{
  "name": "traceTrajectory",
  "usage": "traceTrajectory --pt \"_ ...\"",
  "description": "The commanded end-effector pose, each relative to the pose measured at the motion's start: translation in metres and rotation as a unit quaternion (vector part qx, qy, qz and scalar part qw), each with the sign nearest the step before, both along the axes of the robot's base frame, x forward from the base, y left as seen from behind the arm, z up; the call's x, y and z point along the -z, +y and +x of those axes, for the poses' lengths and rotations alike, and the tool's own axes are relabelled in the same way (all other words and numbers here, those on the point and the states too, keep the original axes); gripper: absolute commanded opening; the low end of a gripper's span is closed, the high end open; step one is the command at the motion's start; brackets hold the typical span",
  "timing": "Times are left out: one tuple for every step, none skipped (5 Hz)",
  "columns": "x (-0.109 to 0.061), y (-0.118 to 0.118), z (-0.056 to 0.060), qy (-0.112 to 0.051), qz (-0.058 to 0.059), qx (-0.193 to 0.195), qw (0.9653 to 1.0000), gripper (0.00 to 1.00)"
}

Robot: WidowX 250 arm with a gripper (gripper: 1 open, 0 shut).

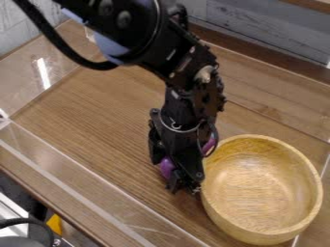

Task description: Put the purple eggplant in the brown bowl

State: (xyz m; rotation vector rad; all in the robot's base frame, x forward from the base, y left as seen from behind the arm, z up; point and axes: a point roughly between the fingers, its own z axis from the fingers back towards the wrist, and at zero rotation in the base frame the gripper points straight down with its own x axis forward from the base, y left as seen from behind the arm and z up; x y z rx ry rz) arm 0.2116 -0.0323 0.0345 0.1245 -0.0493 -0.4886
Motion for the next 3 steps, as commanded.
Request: traceTrajectory --pt "-0.0202 -0.0065 0.0125 -0.033 -0.010 -0.014 0.9993 0.00" --pt "-0.0254 -0.0111 0.0113 -0.031 -0.013 -0.002 0.9994 0.00" --pt "-0.0293 -0.0157 0.0101 -0.030 -0.015 0.010 0.9994 0.00"
